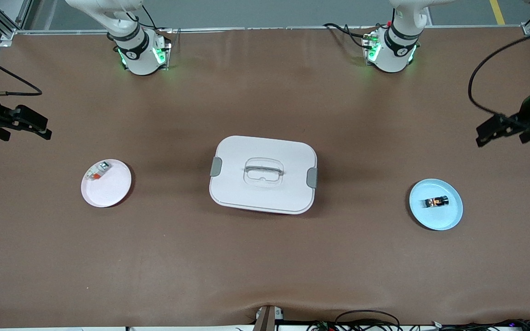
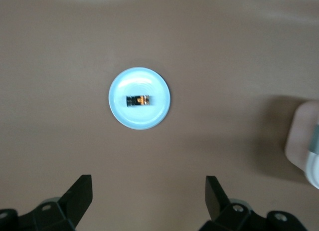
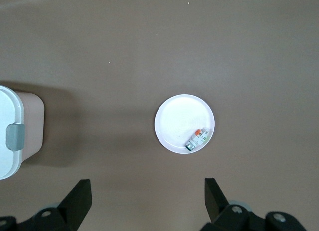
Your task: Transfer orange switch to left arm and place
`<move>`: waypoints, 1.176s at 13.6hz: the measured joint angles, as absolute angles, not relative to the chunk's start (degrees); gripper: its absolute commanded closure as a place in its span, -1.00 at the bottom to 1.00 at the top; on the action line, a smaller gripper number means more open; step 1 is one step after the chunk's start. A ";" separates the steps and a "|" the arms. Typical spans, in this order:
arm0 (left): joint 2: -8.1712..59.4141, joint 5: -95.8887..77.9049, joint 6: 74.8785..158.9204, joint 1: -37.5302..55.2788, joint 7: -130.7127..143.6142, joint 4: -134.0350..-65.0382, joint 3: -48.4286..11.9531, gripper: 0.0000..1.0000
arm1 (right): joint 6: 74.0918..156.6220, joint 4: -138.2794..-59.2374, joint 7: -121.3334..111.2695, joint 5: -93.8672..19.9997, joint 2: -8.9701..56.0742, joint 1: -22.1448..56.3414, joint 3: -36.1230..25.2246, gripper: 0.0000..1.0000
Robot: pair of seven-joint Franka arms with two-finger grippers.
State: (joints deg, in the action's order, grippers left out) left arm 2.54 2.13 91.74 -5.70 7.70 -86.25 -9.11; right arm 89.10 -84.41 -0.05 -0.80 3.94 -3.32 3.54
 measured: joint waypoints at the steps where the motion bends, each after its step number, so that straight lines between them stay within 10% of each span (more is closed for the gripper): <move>1: 1.20 1.73 91.42 -4.00 8.05 -87.00 -7.71 -1.00 | 89.09 -84.41 -0.05 -0.79 3.94 -3.58 3.28 -1.00; 16: -7.27 3.23 90.00 1.43 6.87 -95.60 -6.20 -1.00 | 93.43 -87.79 -0.24 -0.79 2.66 -4.94 2.16 -1.00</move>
